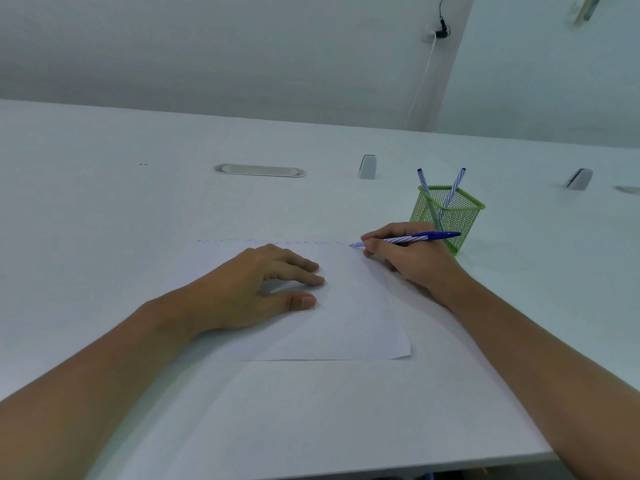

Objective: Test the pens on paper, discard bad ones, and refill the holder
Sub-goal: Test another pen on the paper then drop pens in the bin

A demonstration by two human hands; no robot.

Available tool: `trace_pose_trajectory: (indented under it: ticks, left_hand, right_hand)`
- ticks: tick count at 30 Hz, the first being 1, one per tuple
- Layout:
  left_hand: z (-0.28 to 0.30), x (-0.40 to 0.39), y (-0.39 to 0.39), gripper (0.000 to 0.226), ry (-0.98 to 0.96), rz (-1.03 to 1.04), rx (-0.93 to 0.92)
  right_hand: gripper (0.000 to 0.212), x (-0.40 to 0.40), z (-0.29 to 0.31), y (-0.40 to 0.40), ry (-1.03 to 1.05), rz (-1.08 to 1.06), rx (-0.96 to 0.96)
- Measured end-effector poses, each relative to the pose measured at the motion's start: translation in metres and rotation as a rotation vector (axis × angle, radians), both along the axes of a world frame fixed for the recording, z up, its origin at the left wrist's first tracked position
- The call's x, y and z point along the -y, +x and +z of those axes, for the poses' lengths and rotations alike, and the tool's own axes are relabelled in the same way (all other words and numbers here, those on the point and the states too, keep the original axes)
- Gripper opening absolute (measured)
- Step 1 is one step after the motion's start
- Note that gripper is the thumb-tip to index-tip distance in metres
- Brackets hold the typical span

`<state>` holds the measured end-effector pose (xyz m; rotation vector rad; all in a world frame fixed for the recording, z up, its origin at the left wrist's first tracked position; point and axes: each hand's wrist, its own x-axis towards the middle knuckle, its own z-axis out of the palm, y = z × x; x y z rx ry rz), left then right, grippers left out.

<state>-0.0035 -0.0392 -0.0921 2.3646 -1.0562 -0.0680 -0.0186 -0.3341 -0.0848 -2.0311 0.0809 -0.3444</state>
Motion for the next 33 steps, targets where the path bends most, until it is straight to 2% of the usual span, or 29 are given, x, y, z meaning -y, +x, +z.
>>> trace_pose_trajectory:
  ticks: [6,11,20,23,26,30,33]
  left_hand:
    - [0.0006,-0.0001,-0.0002,0.038,0.0,-0.004,-0.001]
    - [0.0007,0.0001,-0.0004,0.04,0.001,0.002,-0.01]
    - [-0.0005,-0.0006,0.0008,0.039,-0.001,0.004,-0.022]
    - [0.0,-0.0005,0.0005,0.038,0.0,0.012,-0.016]
    - [0.0009,-0.0003,0.0002,0.04,0.006,0.012,-0.027]
    - [0.0013,0.0001,0.0001,0.042,0.003,0.009,-0.027]
    - [0.0018,0.0002,-0.0006,0.041,0.0,0.009,-0.025]
  right_hand:
    - [0.008,0.0006,0.0014,-0.0022,0.088,-0.023,0.076]
    - [0.006,-0.0024,0.0009,-0.0028,-0.02,-0.009,0.026]
    - [0.009,-0.0022,0.0032,-0.0015,0.09,-0.042,-0.022]
    - [0.011,0.0002,0.0019,0.0009,0.078,-0.106,0.029]
    - [0.012,0.0006,0.0027,-0.0013,0.091,-0.069,0.101]
    - [0.01,-0.0035,-0.0004,-0.0002,0.035,-0.013,0.001]
    - [0.01,-0.0025,-0.001,0.0023,0.069,-0.083,0.026]
